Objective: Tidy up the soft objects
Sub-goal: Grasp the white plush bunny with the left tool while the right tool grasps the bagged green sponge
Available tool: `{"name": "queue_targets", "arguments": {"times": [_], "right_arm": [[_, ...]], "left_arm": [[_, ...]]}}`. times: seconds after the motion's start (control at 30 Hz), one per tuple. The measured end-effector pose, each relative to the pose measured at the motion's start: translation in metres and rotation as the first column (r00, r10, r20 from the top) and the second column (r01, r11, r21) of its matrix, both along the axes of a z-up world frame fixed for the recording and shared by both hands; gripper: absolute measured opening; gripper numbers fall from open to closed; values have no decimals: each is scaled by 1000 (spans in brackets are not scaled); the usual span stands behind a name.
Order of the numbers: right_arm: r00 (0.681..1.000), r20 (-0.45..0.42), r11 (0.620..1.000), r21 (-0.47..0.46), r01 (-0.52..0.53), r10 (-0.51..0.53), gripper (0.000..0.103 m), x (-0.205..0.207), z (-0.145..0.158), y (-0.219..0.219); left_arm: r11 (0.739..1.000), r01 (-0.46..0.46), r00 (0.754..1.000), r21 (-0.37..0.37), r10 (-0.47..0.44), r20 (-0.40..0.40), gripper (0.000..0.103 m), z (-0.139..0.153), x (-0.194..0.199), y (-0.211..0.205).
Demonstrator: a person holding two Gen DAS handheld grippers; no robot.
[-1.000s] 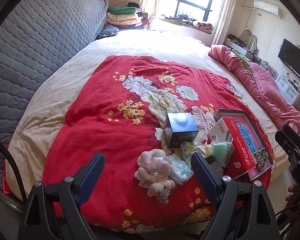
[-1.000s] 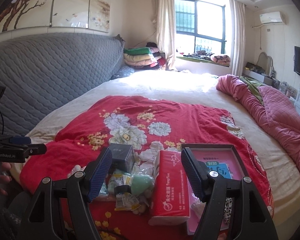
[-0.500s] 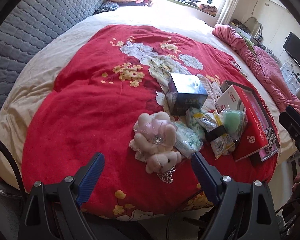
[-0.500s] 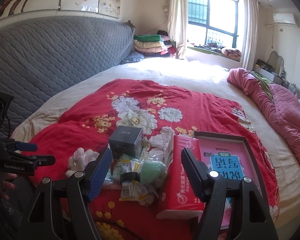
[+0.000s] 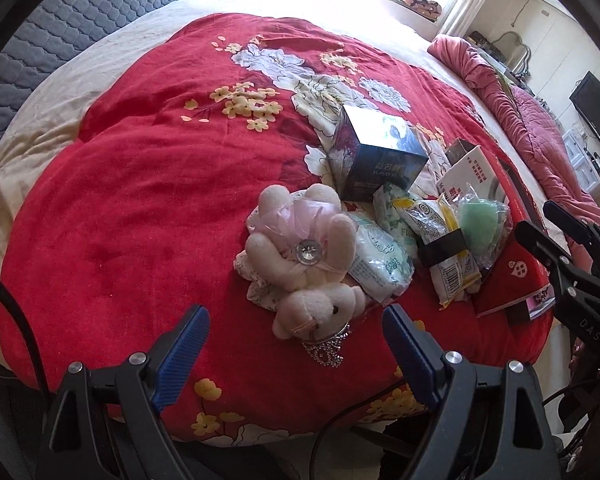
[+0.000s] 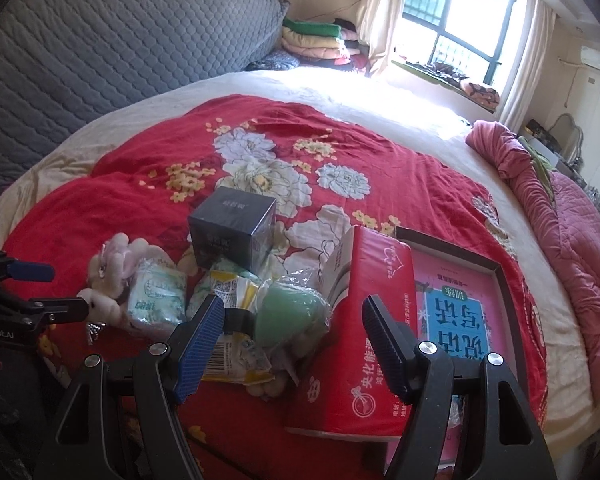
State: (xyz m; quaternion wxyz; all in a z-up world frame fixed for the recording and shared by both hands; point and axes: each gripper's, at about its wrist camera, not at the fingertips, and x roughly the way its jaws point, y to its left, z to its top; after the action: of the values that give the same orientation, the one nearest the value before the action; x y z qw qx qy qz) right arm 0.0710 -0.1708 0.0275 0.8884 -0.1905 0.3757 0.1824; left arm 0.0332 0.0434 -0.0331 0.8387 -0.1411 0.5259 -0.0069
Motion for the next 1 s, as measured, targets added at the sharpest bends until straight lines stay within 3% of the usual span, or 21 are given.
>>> {"name": "queue_targets", "arguments": {"times": [0.2, 0.6, 0.8, 1.0], "right_arm": [[1000, -29, 999, -53, -10, 8, 73, 12, -17, 11], [999, -30, 960, -277, -35, 28, 73, 28, -52, 40], [999, -41, 956, -292, -25, 14, 73, 35, -58, 47], [999, -31, 965, -264, 3, -12, 51, 39, -60, 47]], "left_arm": [[1000, -10, 999, -9, 10, -31, 88, -11, 6, 1], [999, -20, 998, -50, 17, -59, 88, -27, 16, 3], [997, -33, 997, -64, 28, -70, 88, -31, 18, 6], [996, -33, 997, -86, 27, -69, 82, -35, 20, 7]]}}
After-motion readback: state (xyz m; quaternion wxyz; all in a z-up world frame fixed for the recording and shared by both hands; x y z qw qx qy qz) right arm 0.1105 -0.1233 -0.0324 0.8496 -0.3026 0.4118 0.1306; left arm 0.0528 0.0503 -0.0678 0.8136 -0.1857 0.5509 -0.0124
